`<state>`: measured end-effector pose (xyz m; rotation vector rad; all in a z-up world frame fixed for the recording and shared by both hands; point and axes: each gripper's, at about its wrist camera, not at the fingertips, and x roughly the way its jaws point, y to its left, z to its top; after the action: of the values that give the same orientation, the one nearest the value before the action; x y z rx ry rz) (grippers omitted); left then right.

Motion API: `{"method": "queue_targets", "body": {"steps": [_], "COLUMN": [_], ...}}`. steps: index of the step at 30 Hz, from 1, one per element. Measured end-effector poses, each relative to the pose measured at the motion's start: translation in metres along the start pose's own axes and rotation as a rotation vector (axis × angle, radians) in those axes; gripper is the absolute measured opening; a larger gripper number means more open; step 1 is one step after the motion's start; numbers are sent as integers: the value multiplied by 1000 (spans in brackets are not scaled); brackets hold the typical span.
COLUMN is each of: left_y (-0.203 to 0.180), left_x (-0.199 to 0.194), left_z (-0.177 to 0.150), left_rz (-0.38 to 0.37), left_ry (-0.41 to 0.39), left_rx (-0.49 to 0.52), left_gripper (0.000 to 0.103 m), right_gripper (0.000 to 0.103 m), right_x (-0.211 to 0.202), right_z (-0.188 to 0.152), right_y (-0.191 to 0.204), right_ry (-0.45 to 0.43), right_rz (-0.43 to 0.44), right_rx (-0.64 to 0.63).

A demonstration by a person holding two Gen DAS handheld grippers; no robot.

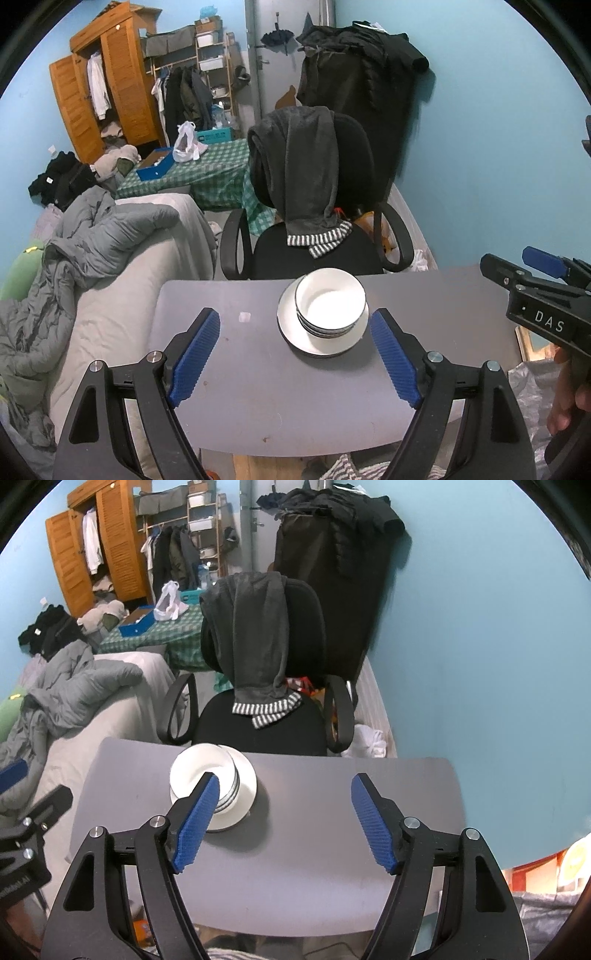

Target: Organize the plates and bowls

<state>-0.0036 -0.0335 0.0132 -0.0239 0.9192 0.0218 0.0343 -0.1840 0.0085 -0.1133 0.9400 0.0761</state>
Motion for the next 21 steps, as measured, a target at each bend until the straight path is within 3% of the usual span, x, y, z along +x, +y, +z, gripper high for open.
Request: {"method": "queue_targets", "body": {"steps": [21], "left_y": [5], "left_x": [0], "left_z": [-3], "left_rz": [-35], "left_ry": [46], "left_rx": [-32], "left_gripper": [85], "right_gripper": [73], "right_x": [-5], "right_z": [-11], "right_y": [-14], "right_ry": [20], "right_rz": [-6], "right_rx": [35]}}
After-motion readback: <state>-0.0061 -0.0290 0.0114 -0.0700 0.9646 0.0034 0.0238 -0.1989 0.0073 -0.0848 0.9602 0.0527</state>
